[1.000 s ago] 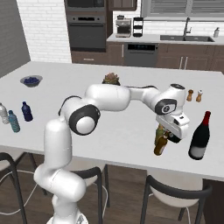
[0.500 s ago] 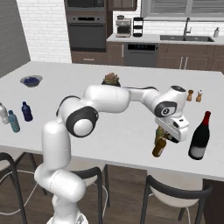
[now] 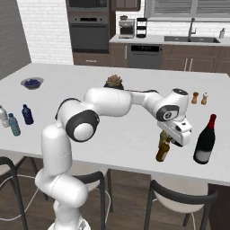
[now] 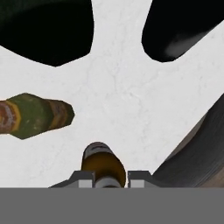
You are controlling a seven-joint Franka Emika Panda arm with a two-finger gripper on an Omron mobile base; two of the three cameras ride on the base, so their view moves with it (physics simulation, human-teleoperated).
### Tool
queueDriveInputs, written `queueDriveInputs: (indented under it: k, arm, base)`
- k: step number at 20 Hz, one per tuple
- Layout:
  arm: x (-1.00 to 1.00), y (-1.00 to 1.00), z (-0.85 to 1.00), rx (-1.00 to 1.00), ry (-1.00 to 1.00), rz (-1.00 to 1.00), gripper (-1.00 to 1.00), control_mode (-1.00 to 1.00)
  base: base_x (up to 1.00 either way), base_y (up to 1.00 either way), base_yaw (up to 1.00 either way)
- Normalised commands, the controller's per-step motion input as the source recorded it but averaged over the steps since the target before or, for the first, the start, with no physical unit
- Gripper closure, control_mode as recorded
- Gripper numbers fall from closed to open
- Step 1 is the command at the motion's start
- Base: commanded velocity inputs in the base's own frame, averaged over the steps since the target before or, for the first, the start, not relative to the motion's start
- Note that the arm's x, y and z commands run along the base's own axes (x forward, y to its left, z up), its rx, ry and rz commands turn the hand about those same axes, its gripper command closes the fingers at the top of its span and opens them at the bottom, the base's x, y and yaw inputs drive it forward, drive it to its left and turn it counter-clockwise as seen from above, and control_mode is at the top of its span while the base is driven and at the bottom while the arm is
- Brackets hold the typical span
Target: Move the plastic bottles in the middle to the plastics group, and the glass bottles in the middle to the glass group.
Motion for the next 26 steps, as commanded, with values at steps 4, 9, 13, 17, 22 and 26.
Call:
queueDriveInputs:
  k: [4,9,13,17,22,26]
  arm:
    - [0.0,0.23,-0.28,0.0,-0.02,0.0,1.0,-1.0]
    - [0.0,0.23,-0.26,0.0,-0.02,0.0,1.0,-1.0]
    - [0.0,0.16,-0.29,0.0,0.0,0.0,1.0,-1.0]
    - [0.0,0.16,-0.28,-0.01,0.0,0.0,1.0,-1.0]
    - [0.01,0.27,-0.39,-0.02,0.0,0.0,-1.0,-1.0]
    - [0.0,0.16,-0.32,0.0,0.0,0.0,-1.0,-1.0]
  base:
    - [0.0,0.0,0.0]
    - [0.0,0.0,0.0]
    - [0.0,0.0,0.0]
    - [0.0,0.0,0.0]
    - [0.0,0.0,0.0]
    - [0.0,0.0,0.0]
